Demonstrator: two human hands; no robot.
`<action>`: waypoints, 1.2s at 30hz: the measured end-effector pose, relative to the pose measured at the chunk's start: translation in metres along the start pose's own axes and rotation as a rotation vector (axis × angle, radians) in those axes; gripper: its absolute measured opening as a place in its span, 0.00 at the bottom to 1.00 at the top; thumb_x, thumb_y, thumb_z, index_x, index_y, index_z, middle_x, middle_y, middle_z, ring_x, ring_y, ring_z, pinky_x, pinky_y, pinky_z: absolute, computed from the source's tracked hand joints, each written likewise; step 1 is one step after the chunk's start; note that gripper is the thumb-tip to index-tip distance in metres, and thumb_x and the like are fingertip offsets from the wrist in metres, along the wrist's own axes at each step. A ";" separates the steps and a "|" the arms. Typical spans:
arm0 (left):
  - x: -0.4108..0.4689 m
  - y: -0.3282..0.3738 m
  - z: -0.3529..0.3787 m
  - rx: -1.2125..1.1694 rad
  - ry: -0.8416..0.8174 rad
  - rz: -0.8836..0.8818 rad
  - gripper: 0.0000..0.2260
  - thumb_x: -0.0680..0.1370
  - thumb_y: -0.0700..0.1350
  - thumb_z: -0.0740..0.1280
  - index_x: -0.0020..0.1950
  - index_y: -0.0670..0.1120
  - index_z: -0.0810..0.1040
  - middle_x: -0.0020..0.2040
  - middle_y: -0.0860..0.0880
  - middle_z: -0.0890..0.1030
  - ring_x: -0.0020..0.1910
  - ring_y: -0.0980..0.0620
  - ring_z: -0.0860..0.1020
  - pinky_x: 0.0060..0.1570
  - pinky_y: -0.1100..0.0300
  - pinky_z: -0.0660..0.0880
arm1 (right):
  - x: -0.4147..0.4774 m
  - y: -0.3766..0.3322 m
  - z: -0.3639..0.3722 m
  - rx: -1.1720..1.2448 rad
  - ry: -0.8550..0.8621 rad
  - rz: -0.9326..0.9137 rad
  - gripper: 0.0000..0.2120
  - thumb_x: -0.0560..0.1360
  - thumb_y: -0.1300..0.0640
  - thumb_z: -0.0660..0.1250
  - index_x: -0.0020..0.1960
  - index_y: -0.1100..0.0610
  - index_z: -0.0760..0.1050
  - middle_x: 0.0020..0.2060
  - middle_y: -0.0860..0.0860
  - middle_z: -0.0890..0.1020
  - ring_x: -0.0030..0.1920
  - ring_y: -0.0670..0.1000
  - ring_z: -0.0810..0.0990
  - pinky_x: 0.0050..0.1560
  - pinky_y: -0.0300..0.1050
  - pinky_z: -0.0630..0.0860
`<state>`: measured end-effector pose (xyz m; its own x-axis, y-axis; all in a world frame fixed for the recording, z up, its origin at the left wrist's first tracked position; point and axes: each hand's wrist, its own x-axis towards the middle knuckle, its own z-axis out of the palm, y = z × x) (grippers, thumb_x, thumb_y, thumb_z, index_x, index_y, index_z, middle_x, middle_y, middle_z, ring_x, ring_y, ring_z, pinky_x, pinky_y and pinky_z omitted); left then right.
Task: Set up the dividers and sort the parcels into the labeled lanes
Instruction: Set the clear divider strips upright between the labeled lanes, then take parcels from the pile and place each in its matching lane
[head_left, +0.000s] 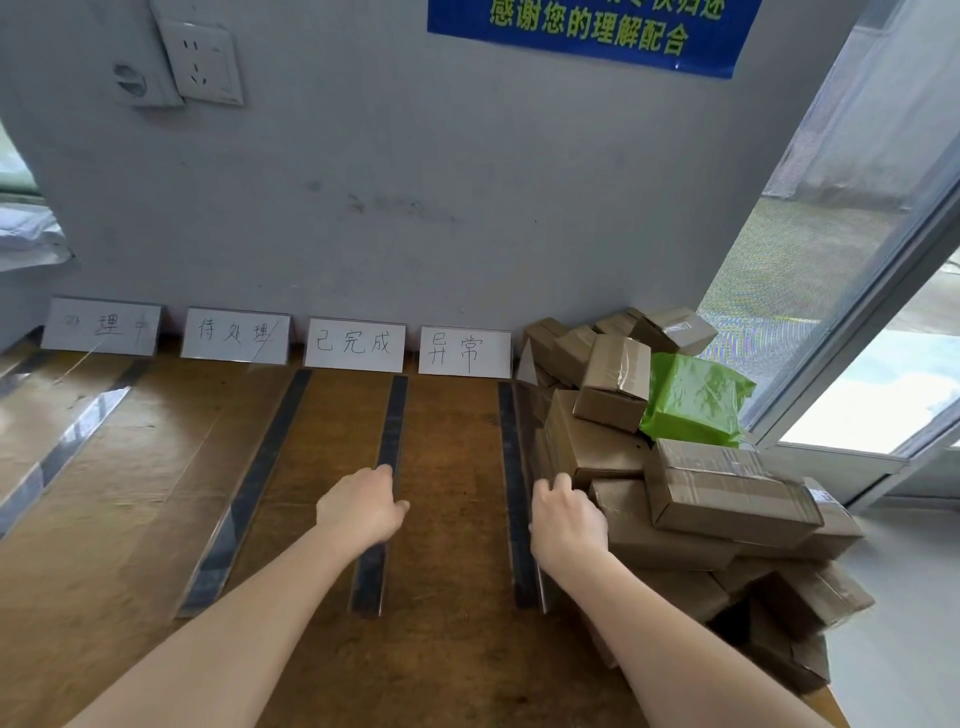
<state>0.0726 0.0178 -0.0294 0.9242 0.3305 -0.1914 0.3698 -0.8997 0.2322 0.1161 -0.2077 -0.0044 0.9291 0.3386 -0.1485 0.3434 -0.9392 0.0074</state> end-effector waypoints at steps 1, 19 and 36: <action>0.000 0.000 -0.002 0.015 0.022 0.010 0.23 0.80 0.56 0.62 0.73 0.48 0.68 0.67 0.48 0.75 0.63 0.47 0.76 0.55 0.54 0.78 | 0.001 -0.001 -0.002 0.000 0.012 -0.009 0.21 0.79 0.55 0.67 0.69 0.58 0.67 0.61 0.56 0.73 0.55 0.55 0.78 0.48 0.45 0.78; 0.001 0.065 -0.076 0.269 0.292 0.358 0.20 0.80 0.52 0.64 0.70 0.47 0.69 0.64 0.48 0.76 0.64 0.48 0.73 0.63 0.51 0.70 | -0.013 0.025 -0.075 -0.116 0.243 0.004 0.16 0.77 0.52 0.62 0.63 0.55 0.73 0.59 0.54 0.75 0.62 0.57 0.72 0.60 0.51 0.69; -0.022 0.198 -0.044 0.333 0.113 0.656 0.21 0.80 0.53 0.63 0.71 0.46 0.68 0.66 0.45 0.72 0.67 0.44 0.69 0.63 0.49 0.68 | -0.045 0.157 -0.097 -0.112 -0.022 0.165 0.34 0.73 0.42 0.62 0.76 0.49 0.59 0.73 0.53 0.65 0.75 0.56 0.58 0.74 0.56 0.59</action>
<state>0.1301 -0.1552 0.0627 0.9561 -0.2929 -0.0095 -0.2930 -0.9553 -0.0396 0.1414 -0.3650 0.0994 0.9714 0.1778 -0.1576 0.2007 -0.9691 0.1434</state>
